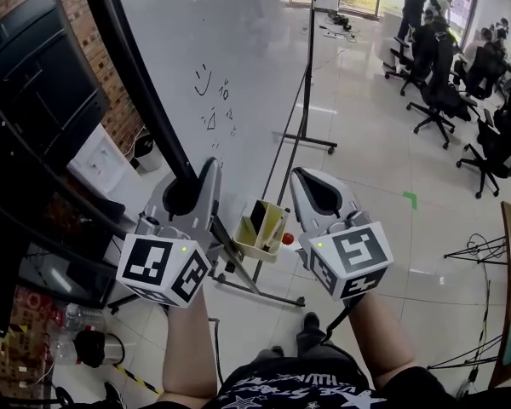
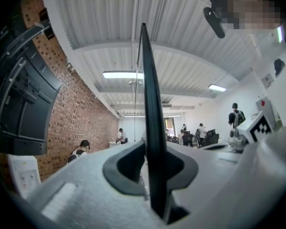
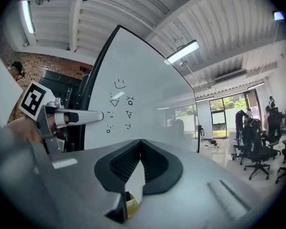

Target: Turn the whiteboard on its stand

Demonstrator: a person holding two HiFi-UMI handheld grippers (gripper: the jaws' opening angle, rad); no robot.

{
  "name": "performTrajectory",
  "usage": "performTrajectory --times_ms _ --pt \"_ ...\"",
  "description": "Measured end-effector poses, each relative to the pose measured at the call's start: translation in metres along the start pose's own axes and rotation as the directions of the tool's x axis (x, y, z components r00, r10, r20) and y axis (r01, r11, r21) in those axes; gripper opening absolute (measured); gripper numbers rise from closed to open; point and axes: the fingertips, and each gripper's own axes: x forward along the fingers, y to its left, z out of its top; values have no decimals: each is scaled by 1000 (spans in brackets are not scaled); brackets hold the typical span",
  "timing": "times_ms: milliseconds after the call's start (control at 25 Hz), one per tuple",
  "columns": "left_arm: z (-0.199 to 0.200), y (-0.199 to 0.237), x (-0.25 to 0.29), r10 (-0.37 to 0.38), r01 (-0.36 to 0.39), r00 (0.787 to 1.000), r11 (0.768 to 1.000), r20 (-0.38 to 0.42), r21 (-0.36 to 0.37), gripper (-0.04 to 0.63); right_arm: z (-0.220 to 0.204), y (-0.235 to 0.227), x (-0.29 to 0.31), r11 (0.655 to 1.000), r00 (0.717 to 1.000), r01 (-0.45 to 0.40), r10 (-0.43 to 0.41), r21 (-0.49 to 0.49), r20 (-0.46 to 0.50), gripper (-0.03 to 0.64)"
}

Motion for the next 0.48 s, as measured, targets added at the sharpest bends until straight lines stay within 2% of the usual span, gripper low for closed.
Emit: performTrajectory --times_ms 200,480 --pt "11 -6 -9 -31 31 999 1000 25 -3 61 3 12 -1 999 999 37 -37 10 -21 8" --pt "14 -11 -17 -44 44 999 999 29 -11 64 2 24 -7 1000 999 31 -31 -1 -40 8"
